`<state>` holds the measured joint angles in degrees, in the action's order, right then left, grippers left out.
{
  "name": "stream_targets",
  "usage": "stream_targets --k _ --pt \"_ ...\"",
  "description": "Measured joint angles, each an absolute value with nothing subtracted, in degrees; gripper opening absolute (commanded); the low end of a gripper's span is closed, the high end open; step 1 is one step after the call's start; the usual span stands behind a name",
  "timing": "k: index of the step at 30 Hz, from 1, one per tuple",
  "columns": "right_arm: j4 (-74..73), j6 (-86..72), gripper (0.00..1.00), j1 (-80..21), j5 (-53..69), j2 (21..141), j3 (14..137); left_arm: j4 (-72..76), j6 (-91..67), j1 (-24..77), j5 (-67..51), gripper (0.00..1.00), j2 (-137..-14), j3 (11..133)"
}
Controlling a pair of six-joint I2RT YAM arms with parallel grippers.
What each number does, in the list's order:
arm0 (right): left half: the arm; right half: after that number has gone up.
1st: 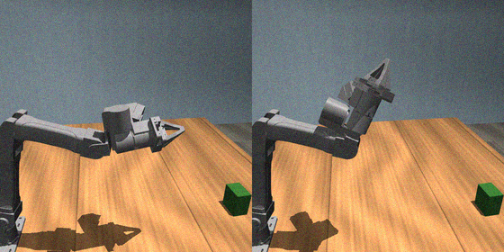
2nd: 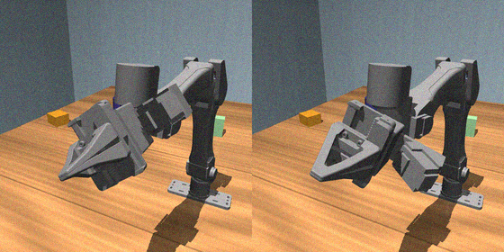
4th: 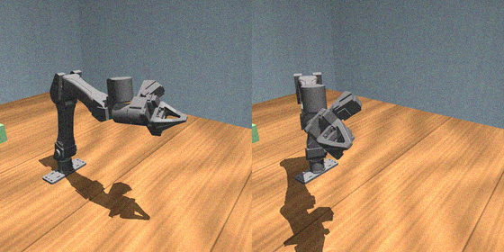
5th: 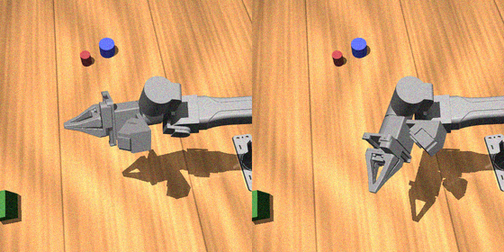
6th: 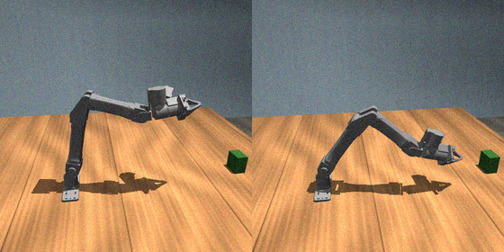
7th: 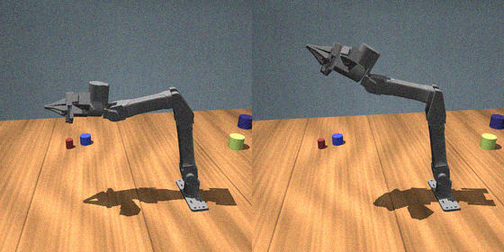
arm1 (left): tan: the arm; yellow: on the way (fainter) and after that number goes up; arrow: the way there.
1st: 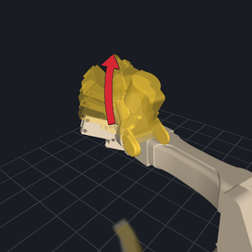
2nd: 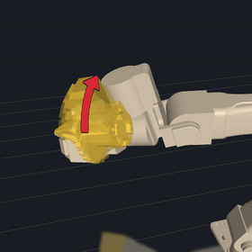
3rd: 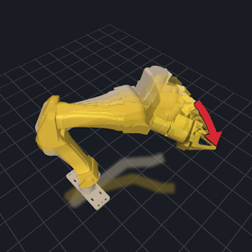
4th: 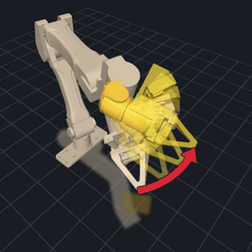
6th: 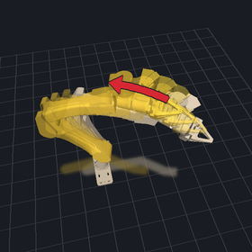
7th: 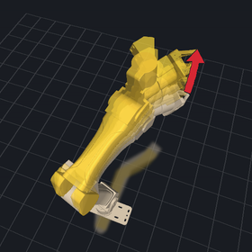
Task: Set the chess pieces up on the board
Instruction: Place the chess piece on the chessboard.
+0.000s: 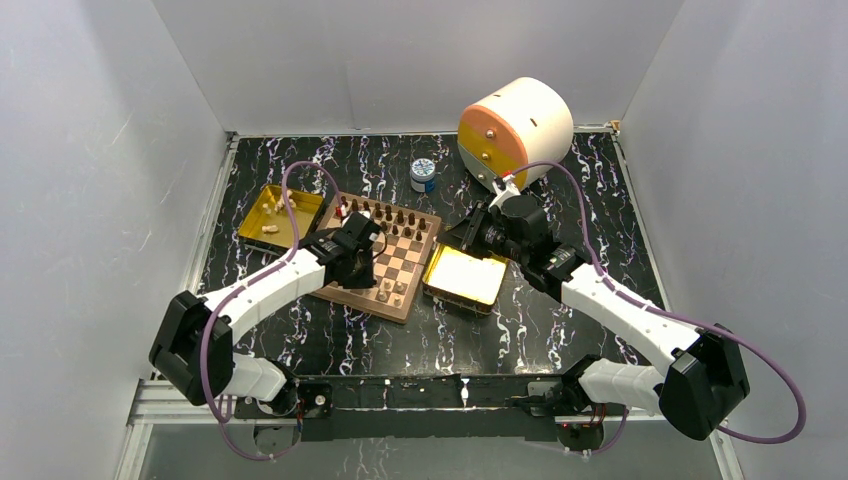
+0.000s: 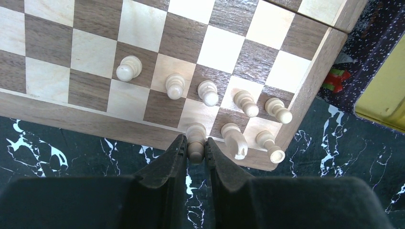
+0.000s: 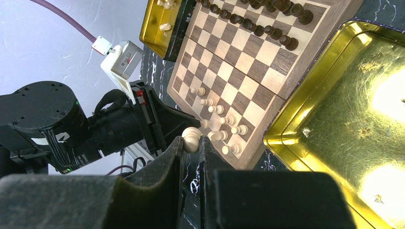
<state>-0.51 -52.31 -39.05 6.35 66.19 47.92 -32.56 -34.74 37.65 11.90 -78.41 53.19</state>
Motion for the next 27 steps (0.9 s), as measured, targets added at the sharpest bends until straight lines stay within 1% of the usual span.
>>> stream_targets --k 27 --pt "-0.5 -52.3 0.14 -39.0 6.3 66.2 47.9 -30.0 -34.7 39.1 11.9 0.08 -80.6 52.9"
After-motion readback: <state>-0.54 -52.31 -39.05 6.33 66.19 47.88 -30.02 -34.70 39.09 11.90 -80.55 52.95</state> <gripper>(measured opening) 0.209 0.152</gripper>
